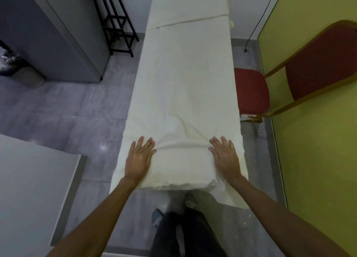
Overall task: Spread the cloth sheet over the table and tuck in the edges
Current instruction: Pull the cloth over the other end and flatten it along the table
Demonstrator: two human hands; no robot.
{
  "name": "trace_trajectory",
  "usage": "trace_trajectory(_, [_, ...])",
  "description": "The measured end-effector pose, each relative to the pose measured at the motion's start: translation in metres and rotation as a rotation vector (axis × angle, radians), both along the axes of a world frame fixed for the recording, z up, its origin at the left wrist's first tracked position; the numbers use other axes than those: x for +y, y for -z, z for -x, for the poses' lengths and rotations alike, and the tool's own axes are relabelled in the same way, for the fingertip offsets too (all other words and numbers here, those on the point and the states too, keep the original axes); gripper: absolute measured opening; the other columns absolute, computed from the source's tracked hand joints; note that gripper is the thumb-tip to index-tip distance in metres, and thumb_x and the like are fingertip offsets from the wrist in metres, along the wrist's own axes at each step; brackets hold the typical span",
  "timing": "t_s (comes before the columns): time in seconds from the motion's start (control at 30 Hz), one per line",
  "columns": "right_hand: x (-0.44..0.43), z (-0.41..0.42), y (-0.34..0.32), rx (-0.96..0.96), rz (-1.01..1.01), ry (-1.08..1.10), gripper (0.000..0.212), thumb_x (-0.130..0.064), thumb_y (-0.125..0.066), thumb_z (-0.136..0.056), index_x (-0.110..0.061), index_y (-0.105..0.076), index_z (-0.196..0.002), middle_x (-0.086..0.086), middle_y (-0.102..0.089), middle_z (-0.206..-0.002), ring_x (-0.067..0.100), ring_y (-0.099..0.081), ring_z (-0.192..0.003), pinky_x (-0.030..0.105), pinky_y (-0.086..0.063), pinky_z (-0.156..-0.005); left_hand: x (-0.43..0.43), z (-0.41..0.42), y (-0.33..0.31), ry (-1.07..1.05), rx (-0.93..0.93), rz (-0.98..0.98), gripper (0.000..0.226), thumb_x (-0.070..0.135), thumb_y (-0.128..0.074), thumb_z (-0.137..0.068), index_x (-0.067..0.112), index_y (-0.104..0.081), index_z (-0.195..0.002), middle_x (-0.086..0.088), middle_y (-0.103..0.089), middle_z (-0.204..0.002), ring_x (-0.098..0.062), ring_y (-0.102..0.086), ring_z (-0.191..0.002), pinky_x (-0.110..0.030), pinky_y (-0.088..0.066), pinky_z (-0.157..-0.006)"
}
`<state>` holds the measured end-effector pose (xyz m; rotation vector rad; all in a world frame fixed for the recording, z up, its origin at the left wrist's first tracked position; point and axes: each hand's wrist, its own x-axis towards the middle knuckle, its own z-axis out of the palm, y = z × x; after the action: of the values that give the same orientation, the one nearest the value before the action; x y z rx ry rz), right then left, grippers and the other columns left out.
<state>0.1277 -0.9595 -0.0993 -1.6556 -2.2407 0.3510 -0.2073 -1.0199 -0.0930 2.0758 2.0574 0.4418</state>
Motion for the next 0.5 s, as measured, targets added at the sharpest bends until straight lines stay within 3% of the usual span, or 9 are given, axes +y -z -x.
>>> trace_trajectory(0.1, [-0.001, -0.012, -0.02, 0.039, -0.068, -0.006, 0.046, -0.033, -0.034, -0.106, -0.008, -0.064, -0.131, 0.007, -0.061, -0.137, 0.035, -0.047, -0.137, 0.051, -0.025, -0.119, -0.004, -0.001, -0.021, 0.028, -0.058, -0.097, 0.046, 0.033, -0.033, -0.104, 0.011, -0.059, -0.135, -0.001, -0.053, -0.142, -0.028, -0.038, -0.142, -0.049, -0.025, -0.118])
trace_trajectory(0.23, [-0.007, -0.032, -0.024, 0.047, -0.041, -0.061, 0.053, -0.04, -0.027, -0.108, -0.009, -0.063, -0.132, 0.005, -0.062, -0.137, 0.034, -0.046, -0.138, 0.047, -0.024, -0.12, -0.009, -0.012, -0.034, 0.134, -0.073, -0.158, 0.042, 0.03, -0.038, -0.103, 0.011, -0.06, -0.133, -0.003, -0.055, -0.141, -0.026, -0.038, -0.142, -0.051, -0.028, -0.116])
trace_trajectory(0.37, [-0.007, -0.055, -0.028, 0.066, -0.067, -0.047, 0.043, -0.032, -0.039, -0.105, -0.008, -0.06, -0.135, 0.005, -0.06, -0.139, 0.03, -0.045, -0.139, 0.047, -0.025, -0.121, -0.016, -0.027, -0.034, 0.188, -0.126, -0.198, 0.04, 0.028, -0.042, -0.102, 0.01, -0.058, -0.134, -0.003, -0.054, -0.142, -0.025, -0.039, -0.142, -0.048, -0.027, -0.118])
trace_trajectory(0.5, [-0.016, -0.068, -0.036, 0.049, -0.041, -0.057, 0.05, -0.039, -0.031, -0.107, -0.007, -0.06, -0.134, 0.004, -0.06, -0.138, 0.029, -0.047, -0.138, 0.029, -0.012, -0.125, -0.02, -0.036, -0.033, 0.219, -0.13, -0.193, 0.039, 0.027, -0.044, -0.102, 0.011, -0.057, -0.135, -0.004, -0.055, -0.142, -0.023, -0.038, -0.142, -0.047, -0.029, -0.117])
